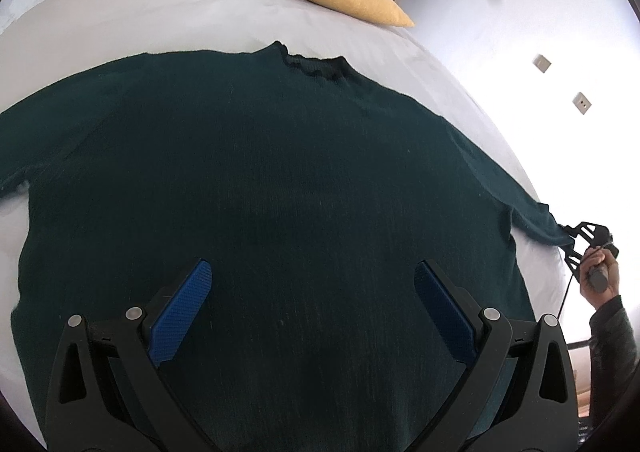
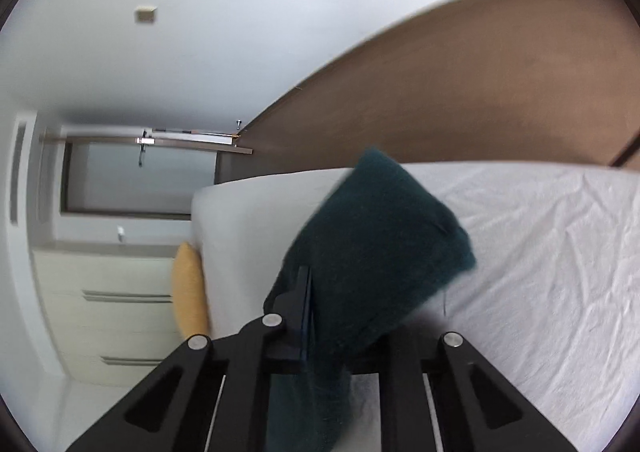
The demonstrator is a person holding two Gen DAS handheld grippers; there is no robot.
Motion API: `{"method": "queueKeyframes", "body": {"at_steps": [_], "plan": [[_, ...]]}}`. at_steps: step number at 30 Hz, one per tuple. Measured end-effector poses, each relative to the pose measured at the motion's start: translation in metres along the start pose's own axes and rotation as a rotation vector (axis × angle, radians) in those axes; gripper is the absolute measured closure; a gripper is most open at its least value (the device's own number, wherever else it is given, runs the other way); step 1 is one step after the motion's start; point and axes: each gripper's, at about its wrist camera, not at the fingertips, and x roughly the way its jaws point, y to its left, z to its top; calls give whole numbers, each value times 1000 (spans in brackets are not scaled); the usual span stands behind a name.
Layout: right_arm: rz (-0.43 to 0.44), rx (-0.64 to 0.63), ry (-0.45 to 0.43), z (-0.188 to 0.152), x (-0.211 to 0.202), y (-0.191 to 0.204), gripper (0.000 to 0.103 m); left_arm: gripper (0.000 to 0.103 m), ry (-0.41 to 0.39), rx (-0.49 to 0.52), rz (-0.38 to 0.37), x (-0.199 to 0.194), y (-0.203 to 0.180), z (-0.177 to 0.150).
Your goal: Fold small clothes
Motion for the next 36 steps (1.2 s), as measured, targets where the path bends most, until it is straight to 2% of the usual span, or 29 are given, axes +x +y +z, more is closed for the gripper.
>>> {"method": "queueKeyframes", "body": {"at_steps": [1, 4, 6, 9, 12, 15, 16, 18, 25, 26, 27, 28, 30, 31, 32, 33, 34, 35, 36], "plan": [[-15, -57, -11, -4, 0, 13, 92, 0, -1, -5, -6, 2, 2, 4], [-63, -360, 0, -39, 11, 77, 92, 0, -11, -26, -35, 9, 5, 20], [-95, -678, 35, -96, 25, 135, 93, 0, -17, -52, -62, 8, 7, 29], [-113, -1159, 94, -215, 50, 194, 93, 0, -18, -106, -135, 19, 10, 50], [-114, -1484, 186, -329, 79, 202, 94, 0, 7, -168, -238, 33, 12, 71], [-161, -1685, 219, -406, 107, 181, 94, 0, 84, -288, -374, 57, 21, 89], [-181, -1729, 212, -424, 113, 173, 94, 0, 101, -318, -406, 62, 23, 93], [-190, -1762, 205, -436, 120, 167, 94, 0, 134, -369, -450, 79, 27, 103], [-180, -1708, 188, -433, 120, 167, 94, 0, 240, -486, -579, 129, 23, 126], [-173, -1706, 187, -431, 115, 168, 94, 0, 253, -494, -588, 134, 21, 129], [-168, -1710, 183, -450, 107, 164, 94, 0, 264, -496, -595, 140, 19, 133], [-165, -1711, 181, -453, 107, 164, 93, 0, 276, -495, -600, 147, 17, 138], [-154, -1703, 190, -462, 102, 162, 93, 6, 290, -490, -604, 151, 16, 133], [-148, -1702, 192, -467, 96, 158, 93, 21, 303, -484, -614, 155, 14, 136], [-142, -1702, 194, -469, 95, 159, 93, 42, 315, -480, -616, 155, 9, 135], [-136, -1701, 197, -470, 93, 160, 93, 53, 326, -477, -625, 148, 13, 138], [-132, -1697, 202, -473, 94, 162, 93, 72, 335, -470, -622, 151, 10, 139], [-131, -1690, 203, -473, 93, 163, 92, 82, 337, -463, -615, 152, 11, 140], [-130, -1681, 208, -474, 91, 164, 90, 87, 337, -464, -622, 150, 13, 141]]}}
